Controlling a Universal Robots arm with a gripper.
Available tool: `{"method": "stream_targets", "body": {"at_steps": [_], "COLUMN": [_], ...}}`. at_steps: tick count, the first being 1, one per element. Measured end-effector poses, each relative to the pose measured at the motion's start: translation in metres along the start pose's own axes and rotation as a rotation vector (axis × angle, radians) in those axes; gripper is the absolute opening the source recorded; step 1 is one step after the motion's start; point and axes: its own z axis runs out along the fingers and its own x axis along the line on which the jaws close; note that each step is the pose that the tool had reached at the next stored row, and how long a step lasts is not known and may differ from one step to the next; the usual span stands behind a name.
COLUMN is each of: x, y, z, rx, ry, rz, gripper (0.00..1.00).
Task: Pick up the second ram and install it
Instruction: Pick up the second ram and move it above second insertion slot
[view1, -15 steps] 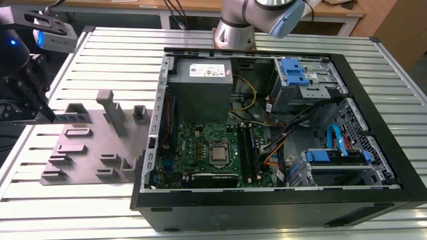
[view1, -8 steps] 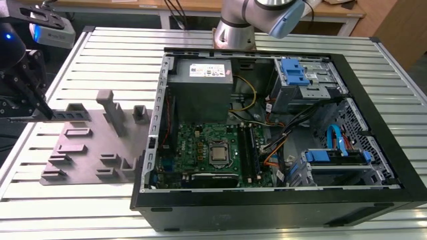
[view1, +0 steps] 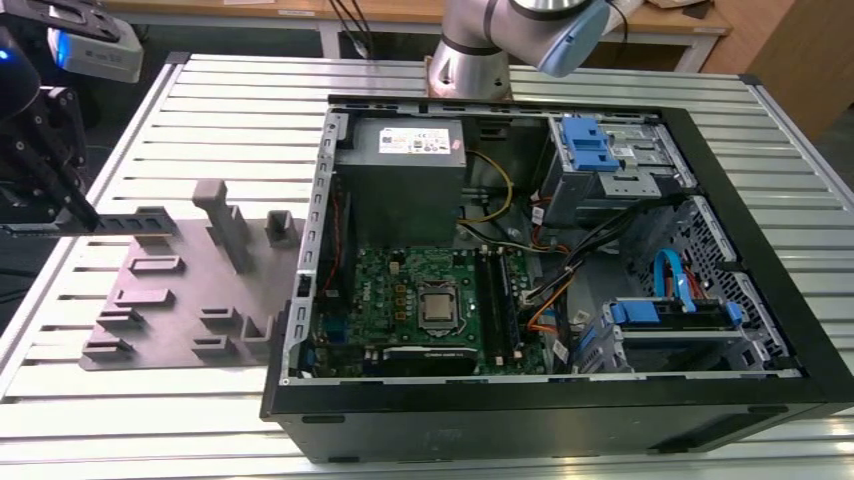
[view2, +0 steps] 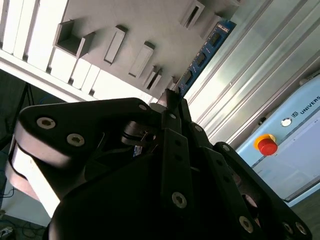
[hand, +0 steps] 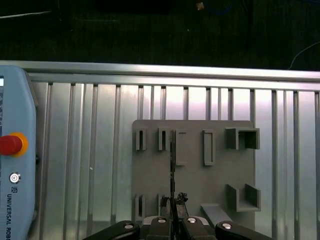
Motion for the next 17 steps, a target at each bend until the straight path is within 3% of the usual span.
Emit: {"method": "stream_targets", "body": {"at_steps": [17], "x": [-0.0006], "y": [0.0010], "z": [-0.0230], "rx": [0.0000], "ry": [0.0000], "rz": [0.000], "gripper": [0.11]}}
